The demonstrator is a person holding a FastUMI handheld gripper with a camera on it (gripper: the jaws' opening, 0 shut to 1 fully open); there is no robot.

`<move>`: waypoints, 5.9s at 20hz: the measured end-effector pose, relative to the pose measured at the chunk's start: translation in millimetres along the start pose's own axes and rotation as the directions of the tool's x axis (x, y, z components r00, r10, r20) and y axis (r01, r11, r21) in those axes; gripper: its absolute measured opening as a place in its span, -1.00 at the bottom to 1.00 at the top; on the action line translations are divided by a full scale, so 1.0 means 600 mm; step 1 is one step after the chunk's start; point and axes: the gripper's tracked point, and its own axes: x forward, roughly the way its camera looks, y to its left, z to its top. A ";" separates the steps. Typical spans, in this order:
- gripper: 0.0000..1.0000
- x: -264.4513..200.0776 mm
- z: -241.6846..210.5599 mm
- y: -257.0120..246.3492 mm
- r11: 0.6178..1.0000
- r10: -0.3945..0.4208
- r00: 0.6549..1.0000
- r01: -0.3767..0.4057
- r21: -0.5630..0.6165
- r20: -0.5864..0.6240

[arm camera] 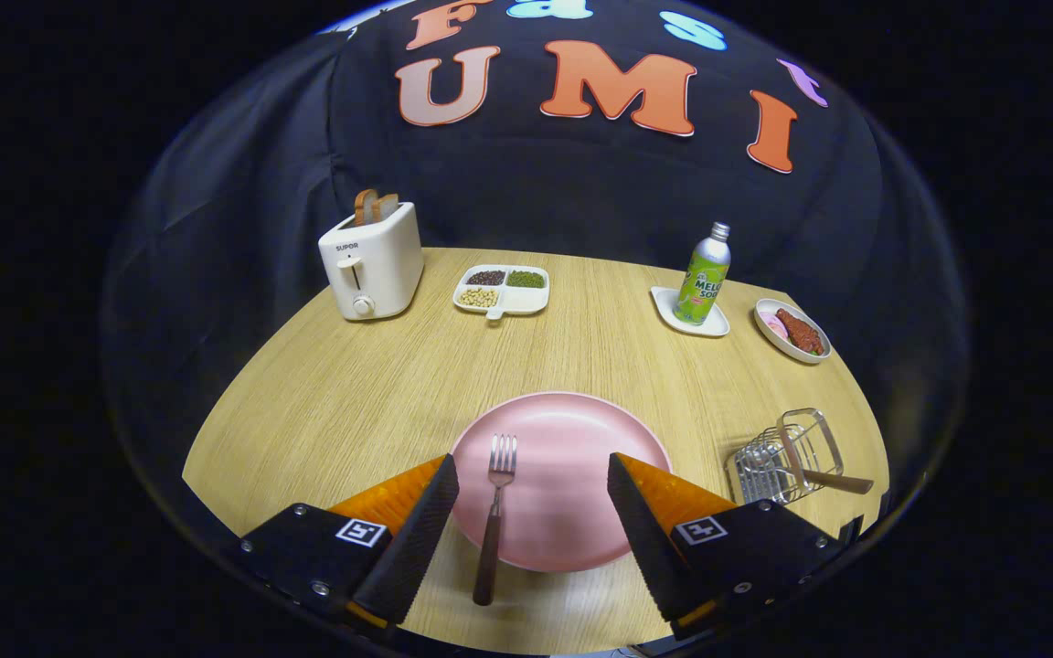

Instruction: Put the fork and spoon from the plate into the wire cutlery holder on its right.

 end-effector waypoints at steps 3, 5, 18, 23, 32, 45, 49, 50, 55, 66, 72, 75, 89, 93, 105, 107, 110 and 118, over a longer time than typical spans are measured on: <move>0.98 0.022 -0.030 0.009 1.000 -0.002 1.000 0.002 -0.011 -0.024; 0.97 0.032 -0.047 0.012 1.000 -0.004 0.999 0.004 0.003 -0.048; 0.11 0.079 -0.105 0.016 1.000 -0.023 0.988 0.022 -0.009 -0.151; -0.30 0.089 -0.114 0.019 1.000 -0.020 0.984 0.018 -0.012 -0.179; -0.91 0.079 -0.117 0.019 1.000 0.007 0.976 -0.002 0.023 -0.217; -0.91 0.000 -0.040 -0.086 0.998 0.041 0.970 -0.027 0.064 -0.238; -0.91 -0.028 -0.013 -0.155 0.998 0.019 0.969 -0.006 0.056 -0.245; -0.92 -0.036 -0.007 -0.173 0.999 0.013 0.968 -0.001 0.050 -0.251; -0.91 -0.063 0.012 -0.267 0.999 -0.031 0.957 0.027 -0.019 -0.287; -0.91 -0.102 0.008 -0.398 0.993 -0.030 0.894 -0.024 -0.115 -0.446; -0.91 -0.105 -0.024 -0.449 0.985 -0.036 0.819 -0.069 -0.160 -0.572; -0.91 -0.097 -0.039 -0.456 0.979 -0.030 0.780 -0.103 -0.175 -0.625; -0.87 -0.049 -0.057 -0.440 0.948 -0.043 0.653 -0.212 -0.237 -0.756; -0.83 -0.043 -0.054 -0.438 0.948 -0.048 0.657 -0.208 -0.242 -0.752; 1.00 -0.039 0.000 -0.428 0.988 -0.011 0.779 -0.089 -0.129 -0.626; 1.00 -0.047 0.028 -0.413 0.993 0.014 0.817 -0.081 -0.090 -0.576; 1.00 -0.067 0.098 -0.382 0.996 0.061 0.892 -0.085 -0.033 -0.449; 1.00 -0.211 0.312 -0.359 0.998 0.024 1.000 -0.024 0.054 0.011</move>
